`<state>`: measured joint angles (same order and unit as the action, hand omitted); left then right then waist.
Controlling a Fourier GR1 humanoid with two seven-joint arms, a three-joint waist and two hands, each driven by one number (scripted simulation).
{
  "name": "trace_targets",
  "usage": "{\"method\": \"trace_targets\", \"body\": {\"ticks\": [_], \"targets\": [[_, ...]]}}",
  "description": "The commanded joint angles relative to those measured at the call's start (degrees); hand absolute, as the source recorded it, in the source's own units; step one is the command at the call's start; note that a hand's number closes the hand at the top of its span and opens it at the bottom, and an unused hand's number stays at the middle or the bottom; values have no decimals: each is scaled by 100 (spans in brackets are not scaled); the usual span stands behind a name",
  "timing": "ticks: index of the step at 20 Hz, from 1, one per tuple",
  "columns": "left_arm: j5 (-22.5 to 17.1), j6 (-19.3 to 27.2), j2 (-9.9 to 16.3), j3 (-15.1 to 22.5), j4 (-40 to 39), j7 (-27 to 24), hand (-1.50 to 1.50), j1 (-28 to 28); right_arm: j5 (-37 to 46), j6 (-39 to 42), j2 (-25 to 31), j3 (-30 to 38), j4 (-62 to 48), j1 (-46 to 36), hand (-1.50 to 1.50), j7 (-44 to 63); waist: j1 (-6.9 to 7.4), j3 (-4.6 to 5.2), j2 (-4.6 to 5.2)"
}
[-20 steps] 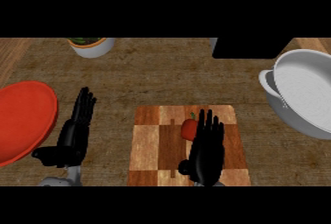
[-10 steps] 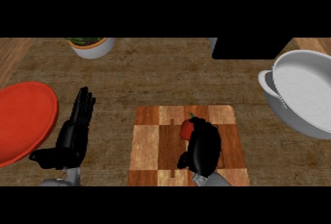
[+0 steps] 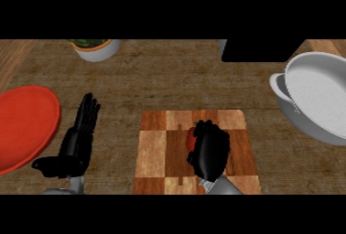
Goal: Pick the bell pepper from the cutting board and place it in the pot
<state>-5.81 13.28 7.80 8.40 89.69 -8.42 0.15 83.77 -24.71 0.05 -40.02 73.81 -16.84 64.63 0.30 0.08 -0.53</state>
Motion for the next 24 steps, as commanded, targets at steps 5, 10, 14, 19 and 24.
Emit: {"method": "trace_targets", "body": {"ticks": [5, 10, 14, 19, 24], "targets": [[139, 64, -81, 112, 177, 256, 0, 184, -1624, 780, 110, 1334, -1023, -1342, 150, -1223, 183, -16, 136], [244, 97, -193, 221, 84, 95, 0, 82, -2715, 1572, 692, 2194, -1775, -2592, 150, -2612, 181, -13, 117], [181, 53, -253, 96, -106, 56, 0, 151, -2228, 672, 633, 2349, -2410, -3010, 150, -2942, 73, -9, 85], [8, -169, 43, -67, 386, 340, 0, -169, -1423, 783, 470, 2297, -2181, -3680, 150, -1851, 72, -6, 53], [157, -9, -39, -103, 434, 509, 0, 89, -956, 1275, 730, 2322, -1477, -3341, 150, -1174, -39, -8, 31]]}}
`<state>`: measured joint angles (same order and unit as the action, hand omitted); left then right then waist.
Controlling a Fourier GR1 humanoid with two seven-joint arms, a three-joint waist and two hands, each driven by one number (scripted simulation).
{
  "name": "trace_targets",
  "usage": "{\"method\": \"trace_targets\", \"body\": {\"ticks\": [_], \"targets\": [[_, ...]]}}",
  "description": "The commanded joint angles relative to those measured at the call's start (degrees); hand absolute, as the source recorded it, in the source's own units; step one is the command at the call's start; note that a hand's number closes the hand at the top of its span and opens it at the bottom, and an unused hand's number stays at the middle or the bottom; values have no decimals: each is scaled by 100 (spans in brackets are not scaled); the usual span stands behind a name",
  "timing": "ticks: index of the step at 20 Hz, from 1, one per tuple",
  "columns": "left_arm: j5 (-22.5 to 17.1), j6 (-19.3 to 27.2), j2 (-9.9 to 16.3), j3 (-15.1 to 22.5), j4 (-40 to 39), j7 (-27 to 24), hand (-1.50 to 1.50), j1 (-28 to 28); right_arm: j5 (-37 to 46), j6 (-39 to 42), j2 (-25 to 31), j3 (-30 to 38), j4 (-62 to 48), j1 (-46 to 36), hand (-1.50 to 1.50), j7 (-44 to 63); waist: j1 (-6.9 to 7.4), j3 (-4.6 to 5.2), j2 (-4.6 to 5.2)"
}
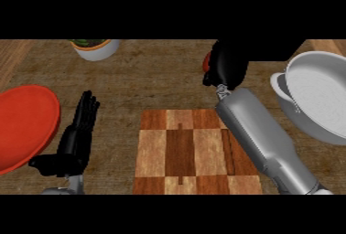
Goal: Pick the bell pepper from the cutting board and place it in the pot
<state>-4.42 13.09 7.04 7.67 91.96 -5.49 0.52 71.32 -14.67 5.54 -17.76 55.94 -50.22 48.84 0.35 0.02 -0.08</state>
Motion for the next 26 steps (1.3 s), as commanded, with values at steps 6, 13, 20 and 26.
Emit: {"method": "trace_targets", "body": {"ticks": [6, 13, 20, 26], "targets": [[-28, -119, -29, -116, -72, 38, 0, 89, 343, 277, 611, 707, 339, 1, 150, 418, -15, -2, 11], [38, -265, 1, -116, -12, -168, 0, -229, 54, 416, 1310, 1311, 862, 618, 150, -44, -24, -2, 7], [-111, -426, 82, -350, 175, -45, 0, -243, -141, -39, 1837, 1905, 531, 1155, 150, -703, 6, -3, 15], [99, -177, -125, -269, 225, 7, 0, -206, -909, -303, 2312, 2588, -214, 1283, 150, -1867, 12, -5, 18]]}}
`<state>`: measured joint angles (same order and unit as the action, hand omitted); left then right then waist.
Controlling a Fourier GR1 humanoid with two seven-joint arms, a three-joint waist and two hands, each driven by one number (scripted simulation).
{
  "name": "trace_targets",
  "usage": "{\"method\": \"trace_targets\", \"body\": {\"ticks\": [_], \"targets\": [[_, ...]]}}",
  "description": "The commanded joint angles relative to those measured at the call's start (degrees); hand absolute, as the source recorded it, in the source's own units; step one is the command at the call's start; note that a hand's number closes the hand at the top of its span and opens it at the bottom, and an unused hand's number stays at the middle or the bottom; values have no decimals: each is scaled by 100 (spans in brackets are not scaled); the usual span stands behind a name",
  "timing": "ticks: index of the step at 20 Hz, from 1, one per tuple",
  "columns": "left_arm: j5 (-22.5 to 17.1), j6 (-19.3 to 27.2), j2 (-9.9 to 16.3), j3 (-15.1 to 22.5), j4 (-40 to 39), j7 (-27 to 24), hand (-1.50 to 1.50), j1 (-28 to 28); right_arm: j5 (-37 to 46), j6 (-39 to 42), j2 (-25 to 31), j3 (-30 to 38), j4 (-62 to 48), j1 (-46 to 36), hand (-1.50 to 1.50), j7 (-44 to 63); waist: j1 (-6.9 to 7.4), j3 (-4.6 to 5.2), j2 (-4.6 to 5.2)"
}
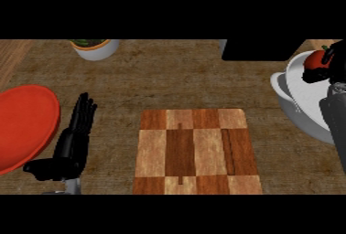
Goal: Pick the bell pepper from the cutting board and place it in the pot
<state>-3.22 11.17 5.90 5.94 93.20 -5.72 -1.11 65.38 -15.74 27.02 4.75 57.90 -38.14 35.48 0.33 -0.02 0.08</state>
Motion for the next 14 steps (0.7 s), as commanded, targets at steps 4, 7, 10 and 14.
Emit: {"method": "trace_targets", "body": {"ticks": [4, 7, 10, 14], "targets": [[75, -16, -77, -64, -298, -69, 0, 291, -823, -32, 485, 711, -1165, 67, 150, -1323, 4, -1, 12], [105, -85, -100, 68, -168, -64, 0, 114, -908, -326, 514, 909, -2191, -78, 150, -1811, 86, -6, 35], [5, -181, -79, -56, -354, -182, 0, 184, -934, -480, 568, 1078, -2868, -70, 150, -1940, 99, -7, 45], [-114, -308, 33, -238, -406, -364, 0, 209, -968, 10, 834, 1254, -3547, -176, 150, -1571, 152, -8, 74]]}}
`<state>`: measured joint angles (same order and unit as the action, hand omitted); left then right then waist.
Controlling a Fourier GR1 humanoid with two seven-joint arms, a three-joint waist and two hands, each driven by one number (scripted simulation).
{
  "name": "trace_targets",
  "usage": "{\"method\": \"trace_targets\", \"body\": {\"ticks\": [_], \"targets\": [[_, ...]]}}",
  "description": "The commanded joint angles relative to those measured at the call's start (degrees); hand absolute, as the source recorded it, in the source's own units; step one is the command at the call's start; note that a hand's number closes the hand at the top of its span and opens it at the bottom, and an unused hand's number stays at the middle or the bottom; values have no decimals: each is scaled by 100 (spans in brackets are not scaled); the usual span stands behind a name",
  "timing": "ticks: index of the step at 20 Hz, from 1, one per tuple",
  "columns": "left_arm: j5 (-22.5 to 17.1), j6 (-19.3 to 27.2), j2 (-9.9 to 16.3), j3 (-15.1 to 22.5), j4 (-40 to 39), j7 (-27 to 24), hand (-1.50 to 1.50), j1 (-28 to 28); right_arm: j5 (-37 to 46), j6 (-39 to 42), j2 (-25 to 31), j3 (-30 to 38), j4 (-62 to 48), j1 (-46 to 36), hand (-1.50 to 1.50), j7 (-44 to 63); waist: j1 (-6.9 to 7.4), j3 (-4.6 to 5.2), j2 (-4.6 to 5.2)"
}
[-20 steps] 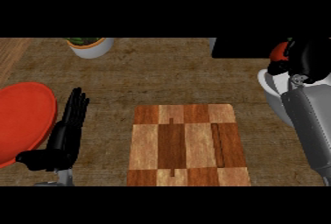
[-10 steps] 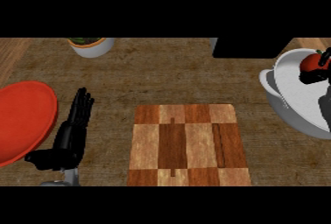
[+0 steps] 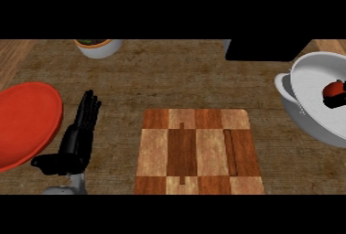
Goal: Pick the bell pepper from the cutting board and place it in the pot
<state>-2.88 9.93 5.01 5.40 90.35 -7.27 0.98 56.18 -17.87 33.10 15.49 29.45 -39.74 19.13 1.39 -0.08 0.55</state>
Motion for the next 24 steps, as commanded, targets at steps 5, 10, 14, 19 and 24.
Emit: {"method": "trace_targets", "body": {"ticks": [5, 10, 14, 19, 24], "targets": [[30, -61, -38, 18, -48, -240, 0, -218, -699, 141, -39, 659, -1069, -61, -150, -858, 36, -10, 16], [57, 9, -16, -17, 35, 10, 0, -43, -1644, -757, -224, 1482, -442, 110, -150, -2053, -78, -22, -20], [23, 62, -68, -68, -52, 101, 0, 73, -2629, -979, -476, 2265, 26, -122, -150, -2839, -133, -23, -35], [13, 37, -14, -192, -148, 79, 0, 285, -3511, -542, -34, 3064, -350, 230, -150, -3641, -73, -14, 13], [-137, -221, 85, -189, 139, 58, 0, -83, -3924, -374, 431, 3384, -819, 437, -150, -4197, 2, -11, 7]]}}
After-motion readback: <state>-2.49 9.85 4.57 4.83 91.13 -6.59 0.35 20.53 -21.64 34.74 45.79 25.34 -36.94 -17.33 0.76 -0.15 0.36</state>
